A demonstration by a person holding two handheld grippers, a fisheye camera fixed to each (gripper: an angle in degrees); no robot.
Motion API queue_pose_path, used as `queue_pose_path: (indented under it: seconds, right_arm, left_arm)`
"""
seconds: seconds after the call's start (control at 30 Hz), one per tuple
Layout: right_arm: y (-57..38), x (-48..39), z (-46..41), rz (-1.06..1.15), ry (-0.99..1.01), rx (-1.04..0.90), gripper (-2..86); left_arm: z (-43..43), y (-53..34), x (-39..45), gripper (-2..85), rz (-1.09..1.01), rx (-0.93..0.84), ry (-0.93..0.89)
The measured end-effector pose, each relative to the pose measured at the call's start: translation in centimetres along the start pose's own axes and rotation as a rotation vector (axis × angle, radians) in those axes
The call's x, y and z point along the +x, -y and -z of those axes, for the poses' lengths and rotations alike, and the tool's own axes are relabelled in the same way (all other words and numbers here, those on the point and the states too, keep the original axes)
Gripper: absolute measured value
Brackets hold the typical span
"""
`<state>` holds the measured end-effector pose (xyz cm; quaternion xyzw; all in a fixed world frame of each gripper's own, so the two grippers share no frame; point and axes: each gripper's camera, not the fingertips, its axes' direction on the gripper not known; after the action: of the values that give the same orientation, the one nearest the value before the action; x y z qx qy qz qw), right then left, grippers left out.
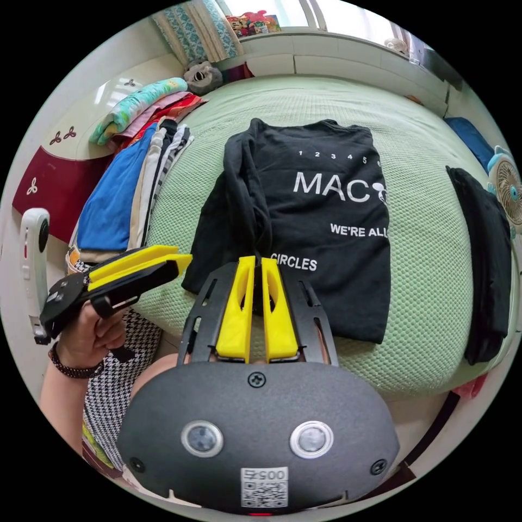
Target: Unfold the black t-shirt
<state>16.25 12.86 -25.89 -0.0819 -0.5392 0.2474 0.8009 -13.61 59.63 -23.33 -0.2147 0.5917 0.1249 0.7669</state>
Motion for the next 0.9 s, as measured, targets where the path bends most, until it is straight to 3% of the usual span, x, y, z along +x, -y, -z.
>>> queue_pose_path:
  seconds: [0.5, 0.77, 0.9]
  right_arm:
    - [-1.0, 2.1, 3.1, 0.146, -0.079, 0.071, -1.2]
    - [-0.6, 12.4, 13.7, -0.07, -0.208, 0.251, -1.3]
    - [-3.8, 17.8, 15.6, -0.22, -0.342, 0.242, -1.3]
  left_arm:
    - [-1.9, 2.4, 1.5, 4.7, 0.041, -0.076, -0.011]
    - [1.1, 2.8, 2.9, 3.7, 0.001, -0.01, 0.045]
    - [3.4, 1.9, 3.6, 3.5, -0.046, 0.052, 0.21]
